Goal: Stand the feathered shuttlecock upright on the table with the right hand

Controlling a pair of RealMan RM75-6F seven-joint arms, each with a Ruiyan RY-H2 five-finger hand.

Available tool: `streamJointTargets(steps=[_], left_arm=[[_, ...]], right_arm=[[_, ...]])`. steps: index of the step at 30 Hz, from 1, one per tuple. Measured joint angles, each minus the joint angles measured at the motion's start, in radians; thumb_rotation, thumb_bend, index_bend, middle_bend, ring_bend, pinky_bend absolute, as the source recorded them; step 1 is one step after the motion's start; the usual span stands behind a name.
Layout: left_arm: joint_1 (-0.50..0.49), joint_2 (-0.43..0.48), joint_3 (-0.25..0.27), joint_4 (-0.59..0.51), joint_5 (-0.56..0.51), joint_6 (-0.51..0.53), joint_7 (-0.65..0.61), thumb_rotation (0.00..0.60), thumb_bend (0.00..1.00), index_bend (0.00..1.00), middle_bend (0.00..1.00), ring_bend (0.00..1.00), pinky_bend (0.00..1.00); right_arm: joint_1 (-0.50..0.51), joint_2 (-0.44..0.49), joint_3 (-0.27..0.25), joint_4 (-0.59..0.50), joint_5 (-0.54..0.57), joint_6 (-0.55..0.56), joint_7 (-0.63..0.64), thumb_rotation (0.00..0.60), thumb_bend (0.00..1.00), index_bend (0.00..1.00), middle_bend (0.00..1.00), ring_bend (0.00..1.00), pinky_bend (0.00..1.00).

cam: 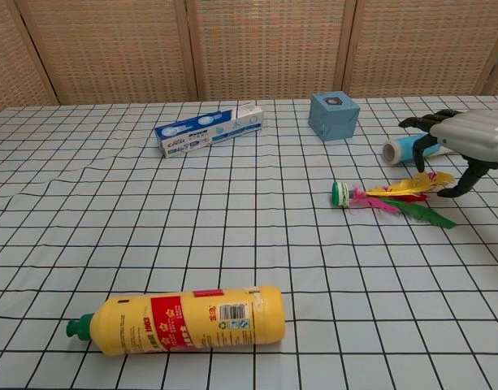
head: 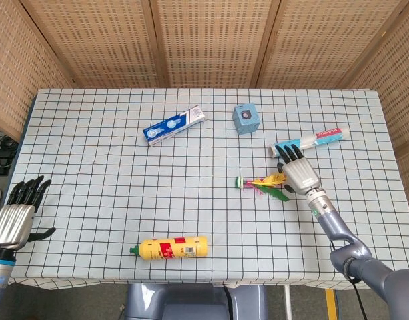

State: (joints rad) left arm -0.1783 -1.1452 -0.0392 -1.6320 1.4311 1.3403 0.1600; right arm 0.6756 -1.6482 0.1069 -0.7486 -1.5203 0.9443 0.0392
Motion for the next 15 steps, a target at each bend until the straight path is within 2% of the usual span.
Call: streamJointTargets(steps=[8, 15], left_arm=[[-0.002, -0.003, 0.000, -0.003, -0.009, -0.002, 0.009, 0.600, 0.00, 0.00, 0.00, 0.00, 0.00], [-0.003, -0.003, 0.003, -0.004, -0.007, -0.001, 0.011, 0.600, 0.00, 0.00, 0.00, 0.00, 0.00]], right_arm=[[0.014, -0.050, -0.023, 0.115, -0.008, -0.003, 0.033, 0.600, 0.43, 0.51, 0.00, 0.00, 0.00], [0.019, -0.071, -0.039, 0.151, -0.009, -0.009, 0.063, 0.600, 0.51, 0.52, 0.01, 0.00, 0.00]])
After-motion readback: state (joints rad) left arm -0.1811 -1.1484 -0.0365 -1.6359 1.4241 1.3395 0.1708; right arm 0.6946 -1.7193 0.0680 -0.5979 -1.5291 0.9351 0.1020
